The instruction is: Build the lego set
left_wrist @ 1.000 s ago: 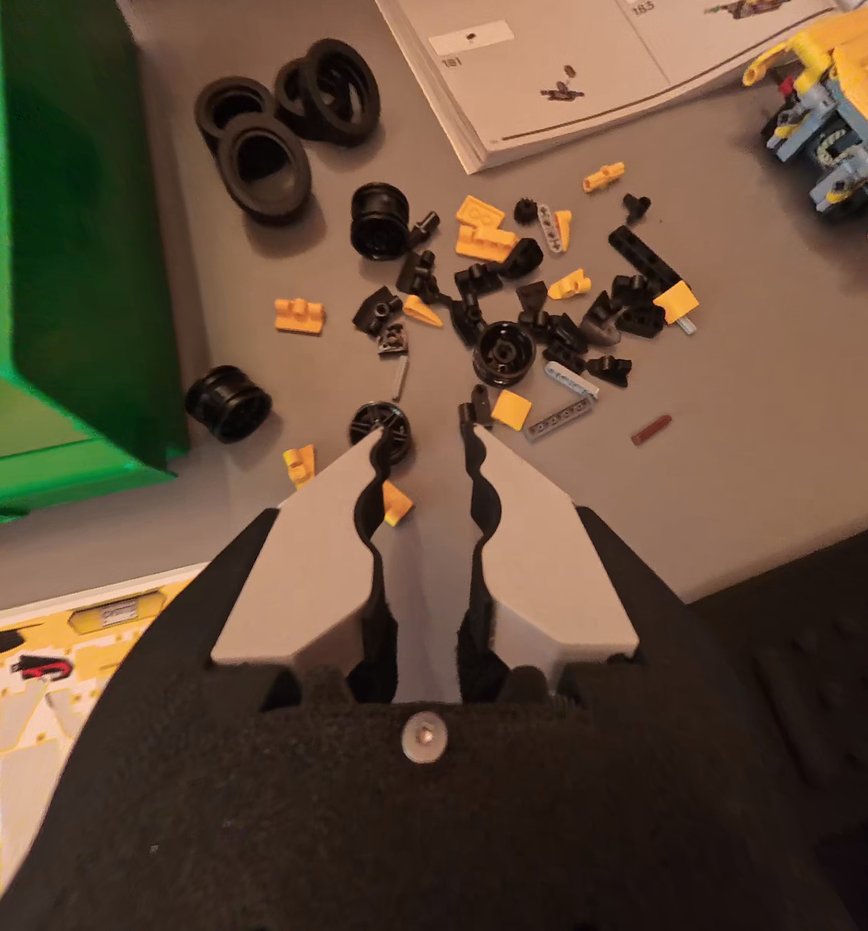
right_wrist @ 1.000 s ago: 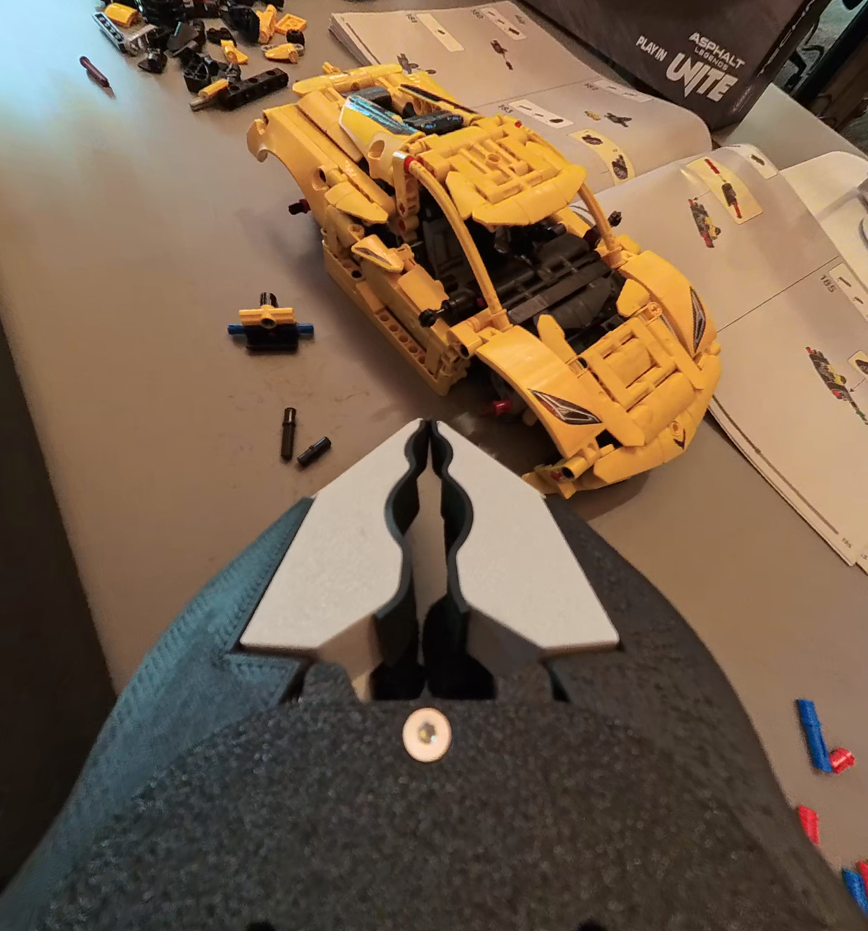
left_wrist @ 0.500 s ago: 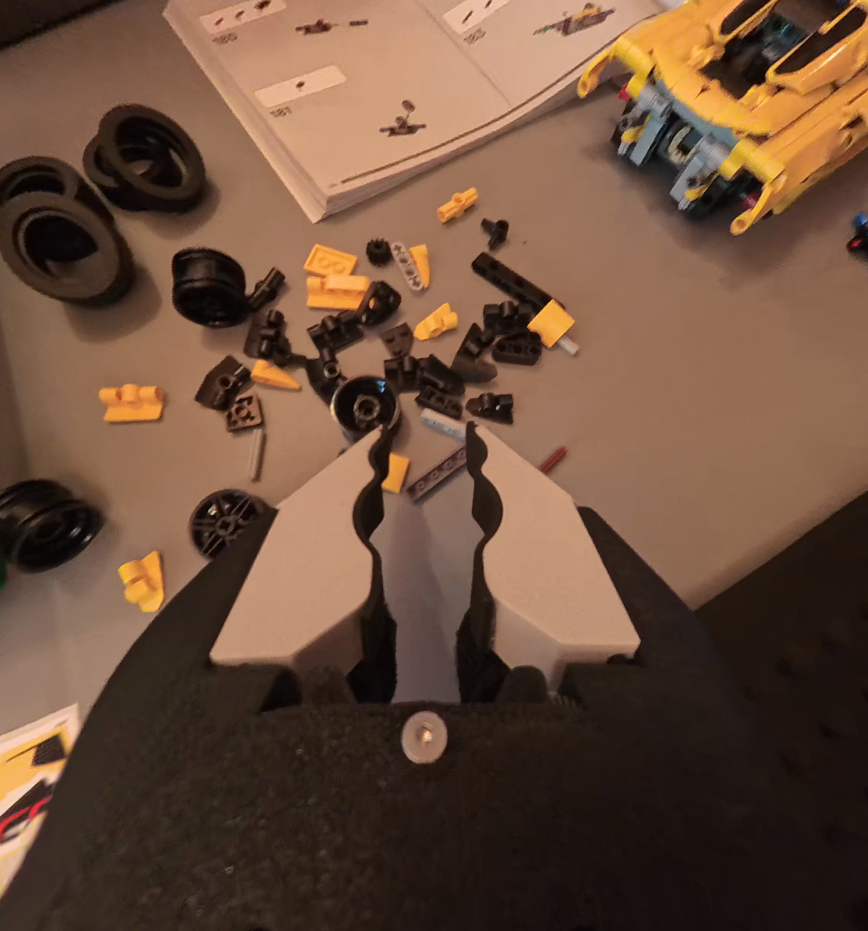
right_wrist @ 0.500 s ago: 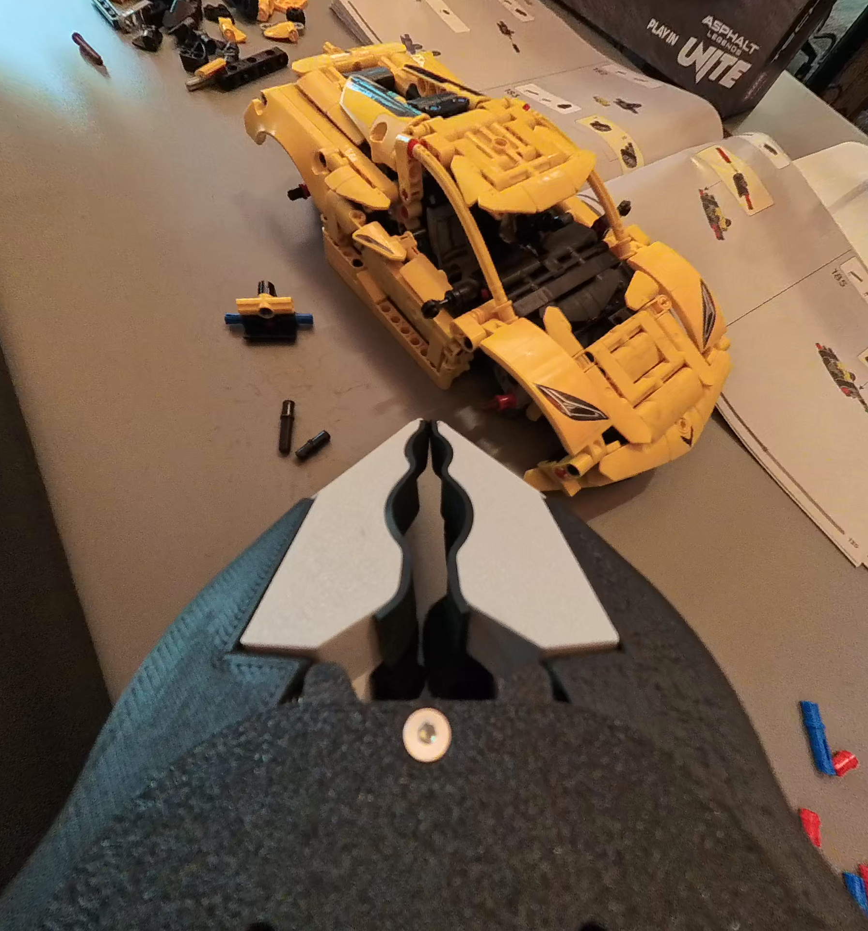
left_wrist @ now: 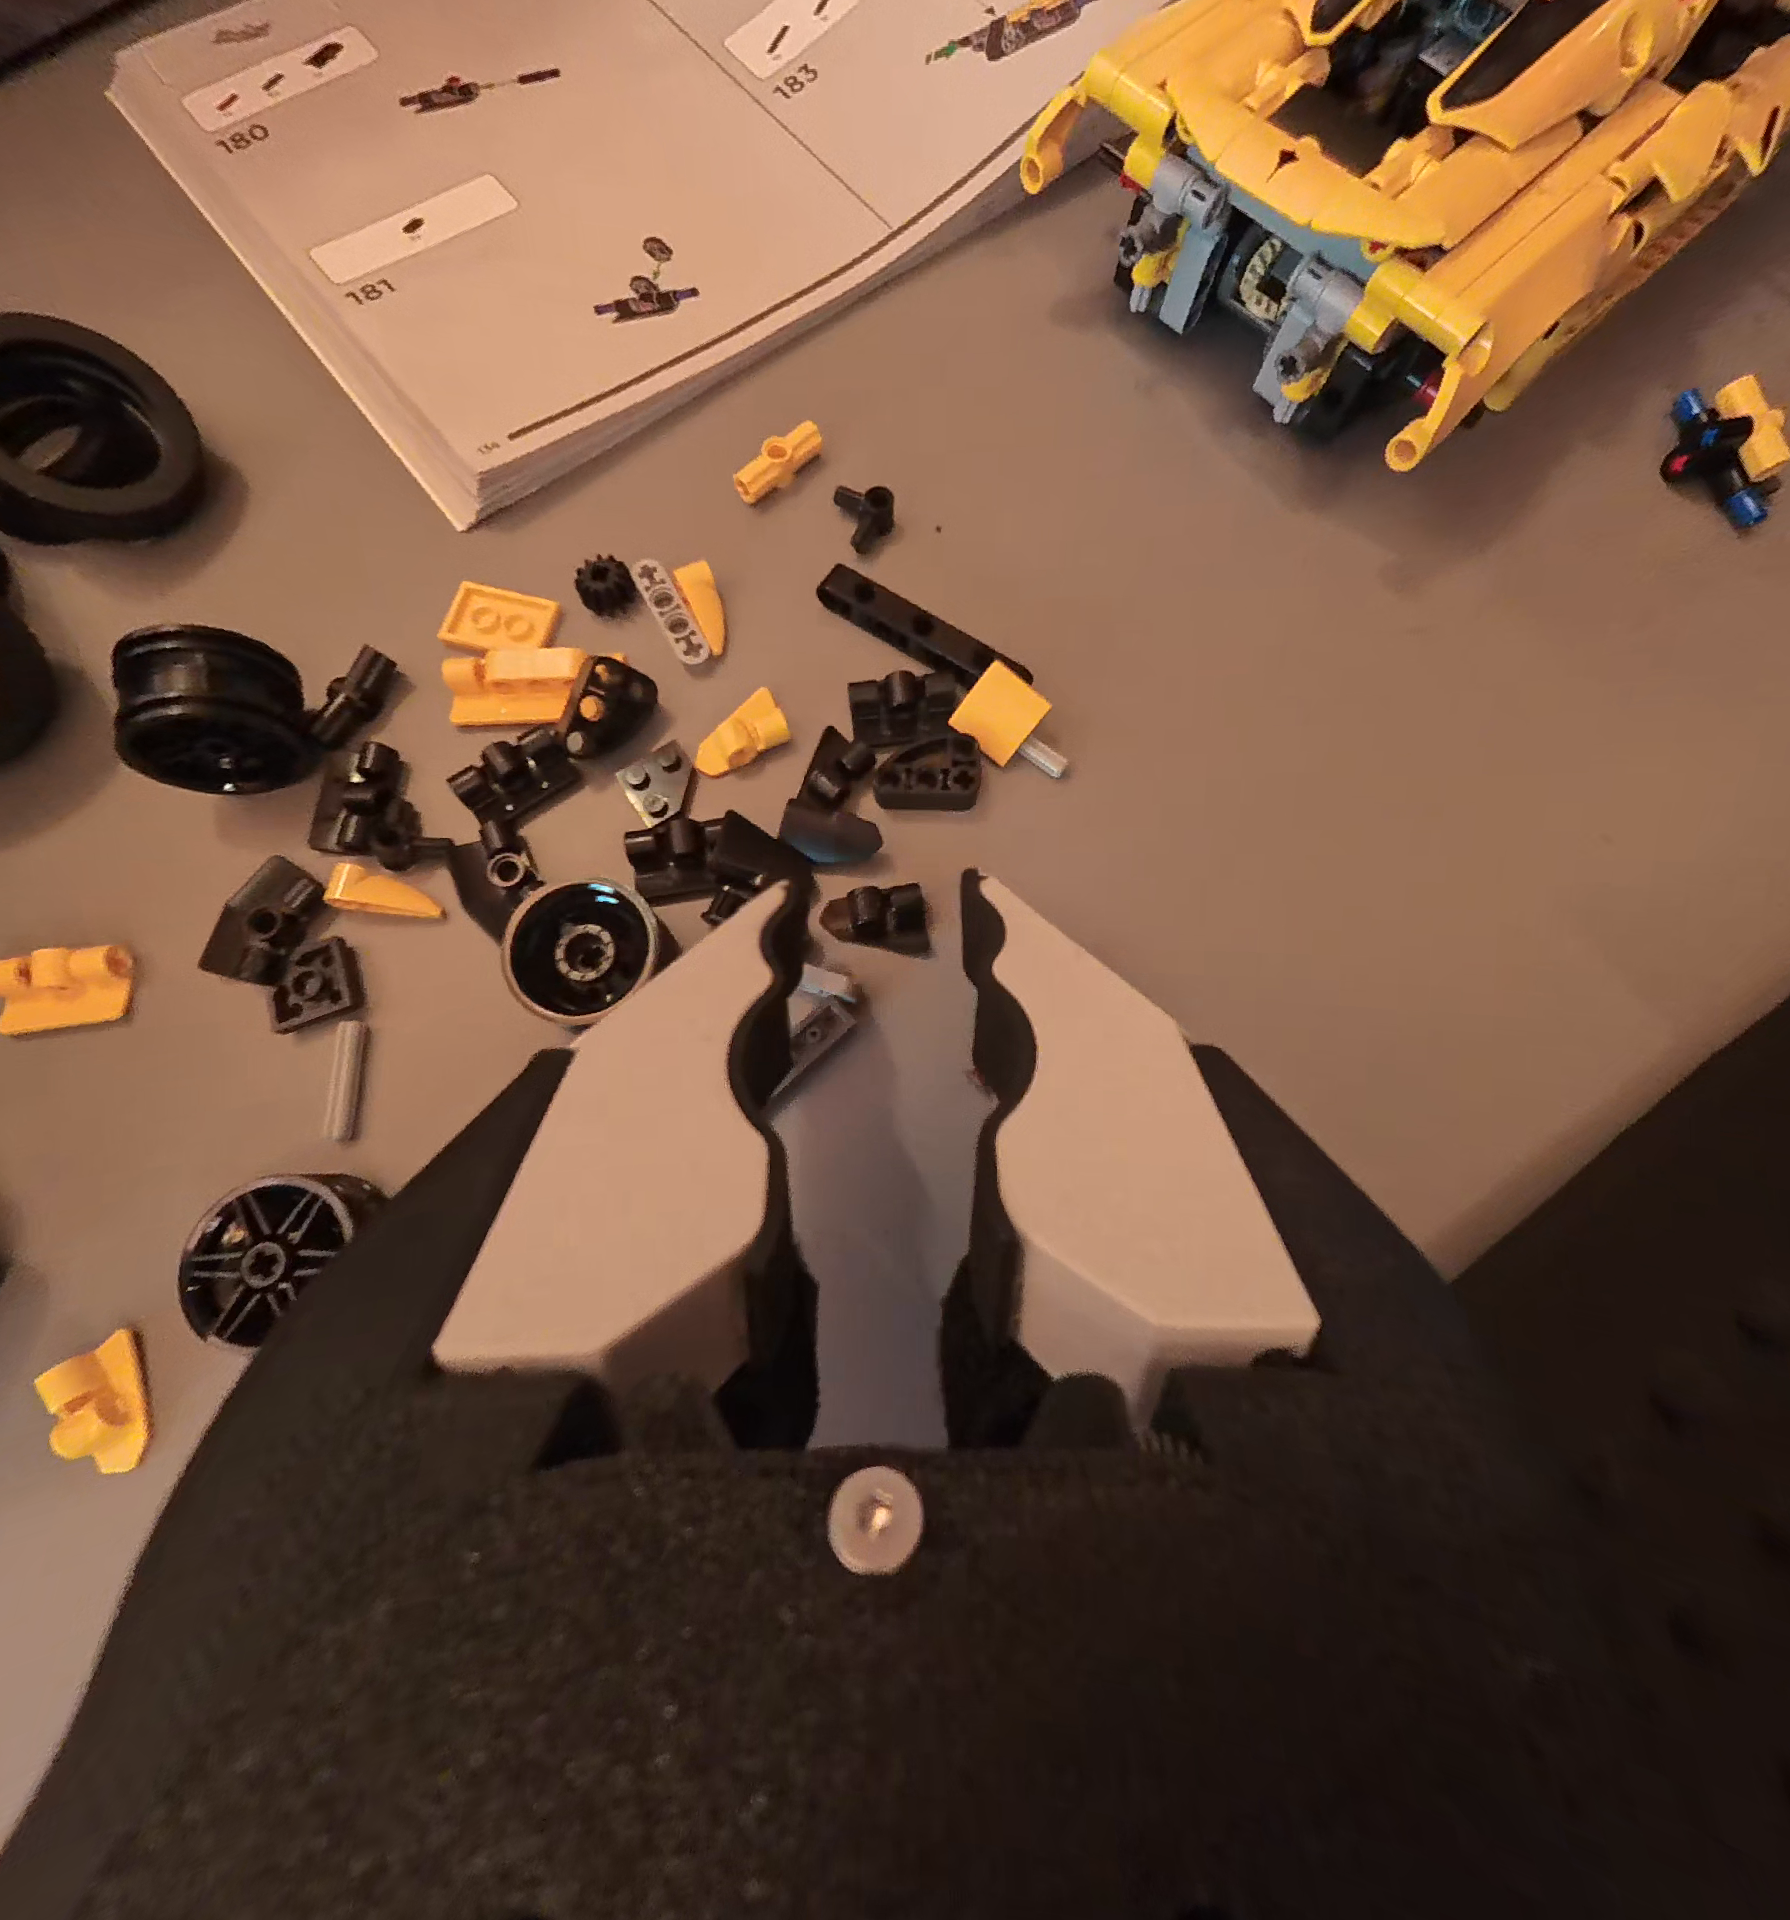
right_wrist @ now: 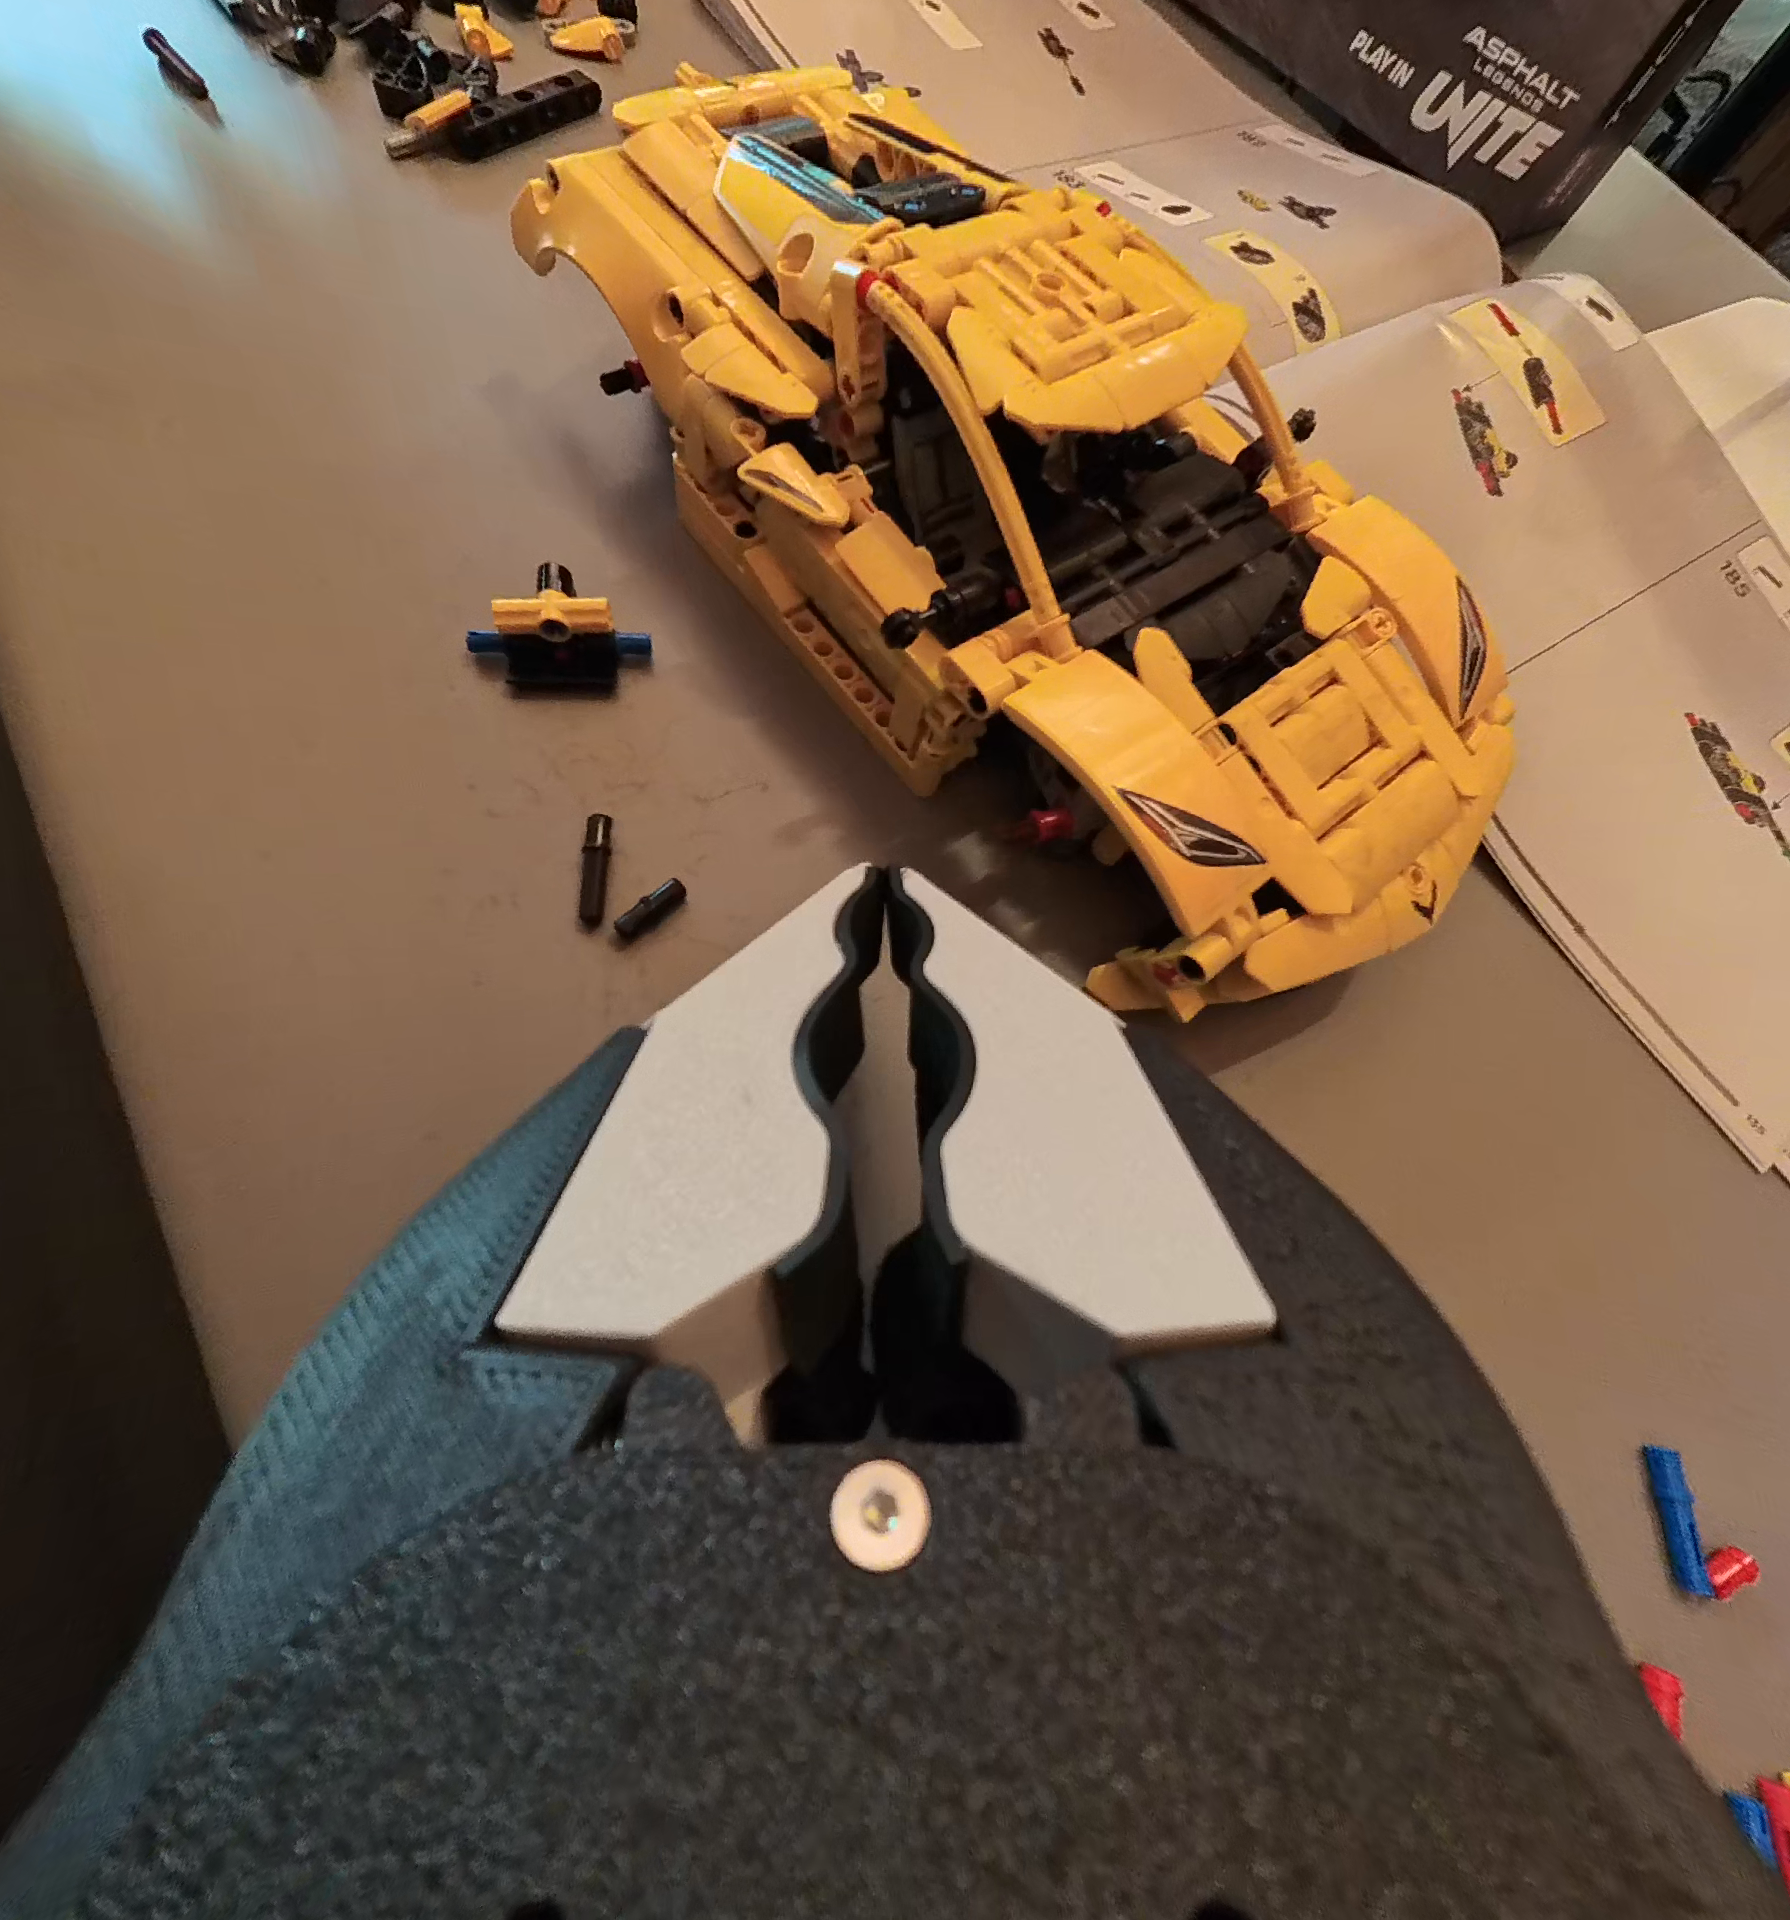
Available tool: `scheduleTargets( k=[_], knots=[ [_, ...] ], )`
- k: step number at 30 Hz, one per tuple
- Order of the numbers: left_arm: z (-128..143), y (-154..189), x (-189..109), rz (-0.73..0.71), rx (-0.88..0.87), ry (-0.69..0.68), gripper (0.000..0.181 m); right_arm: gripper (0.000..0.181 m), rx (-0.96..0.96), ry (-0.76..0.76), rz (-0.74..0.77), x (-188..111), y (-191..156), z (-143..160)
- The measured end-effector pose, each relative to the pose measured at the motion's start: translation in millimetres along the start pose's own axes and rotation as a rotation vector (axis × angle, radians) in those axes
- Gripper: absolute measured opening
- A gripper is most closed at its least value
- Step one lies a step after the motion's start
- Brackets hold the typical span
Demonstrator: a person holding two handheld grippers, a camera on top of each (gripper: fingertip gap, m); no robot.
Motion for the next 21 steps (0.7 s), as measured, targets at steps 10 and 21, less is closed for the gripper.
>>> scheduleTargets(
  k=[10, 21],
  knots=[
    [-13, 17, 24, 0.006, 0.032, 0.000, 0.029, 0.000, -0.007, -0.008, -0.005, 1, -2, 1],
    [-17, 12, 34, -0.031, -0.021, 0.005, 0.028, 0.000, -0.013, -0.013, -0.002, 2, -2, 2]
  ],
)
Point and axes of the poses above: each gripper's, where its closed fingertips meet, x out along the fingers, z out of its underside, y = z × x across the jaws, the point moved 7 cm from there along -x, back along the fingers, and after that the axes turned 8 degrees about x, right-handed, at the moved point
